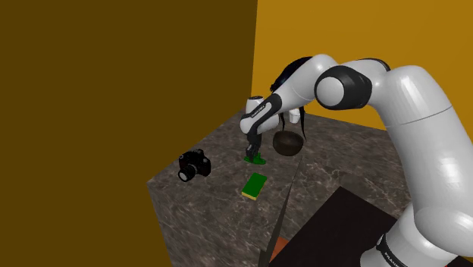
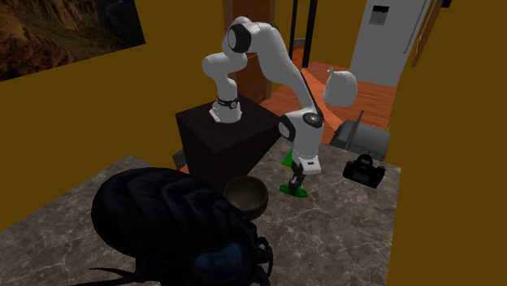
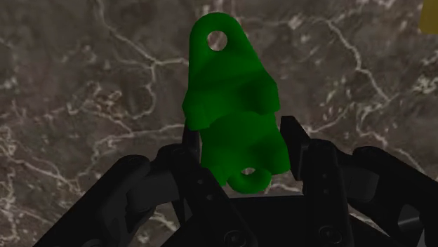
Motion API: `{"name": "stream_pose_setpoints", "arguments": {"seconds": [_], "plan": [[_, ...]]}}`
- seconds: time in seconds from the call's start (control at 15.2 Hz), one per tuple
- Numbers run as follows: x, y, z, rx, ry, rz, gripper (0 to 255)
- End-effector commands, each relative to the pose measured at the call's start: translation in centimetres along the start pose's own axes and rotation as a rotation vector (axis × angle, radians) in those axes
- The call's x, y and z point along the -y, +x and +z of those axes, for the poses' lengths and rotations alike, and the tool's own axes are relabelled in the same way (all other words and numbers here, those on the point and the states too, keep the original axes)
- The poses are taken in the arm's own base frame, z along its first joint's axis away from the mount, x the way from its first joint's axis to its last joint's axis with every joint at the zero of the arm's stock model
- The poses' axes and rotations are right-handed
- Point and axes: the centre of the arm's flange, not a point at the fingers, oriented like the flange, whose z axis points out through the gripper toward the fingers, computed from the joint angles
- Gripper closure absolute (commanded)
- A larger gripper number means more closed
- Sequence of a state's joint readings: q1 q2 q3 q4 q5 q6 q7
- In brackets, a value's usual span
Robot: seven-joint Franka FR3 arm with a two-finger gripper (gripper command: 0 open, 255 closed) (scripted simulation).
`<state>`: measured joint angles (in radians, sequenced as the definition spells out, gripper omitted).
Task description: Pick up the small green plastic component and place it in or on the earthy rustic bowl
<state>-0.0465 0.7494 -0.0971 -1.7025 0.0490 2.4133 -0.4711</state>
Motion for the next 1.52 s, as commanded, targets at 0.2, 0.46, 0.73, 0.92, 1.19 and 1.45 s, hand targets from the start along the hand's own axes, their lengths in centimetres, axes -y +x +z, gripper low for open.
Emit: {"name": "stream_pose_setpoints", "arguments": {"seconds": [0.2, 0.46, 0.73, 0.92, 1.19, 1.45], "plan": [[-0.1, 0.0, 0.3, 0.003, 0.002, 0.0, 255], [0.0, -0.1, -0.3, 0.003, 0.002, 0.0, 255], [0.0, -0.2, -2.4, 0.003, 0.002, 0.0, 255], [0.0, -0.3, -4.0, 0.003, 0.002, 0.0, 255], [-0.1, -0.4, -6.1, 0.003, 0.002, 0.0, 255], [-0.1, -0.5, -8.2, 0.003, 0.002, 0.0, 255]]}}
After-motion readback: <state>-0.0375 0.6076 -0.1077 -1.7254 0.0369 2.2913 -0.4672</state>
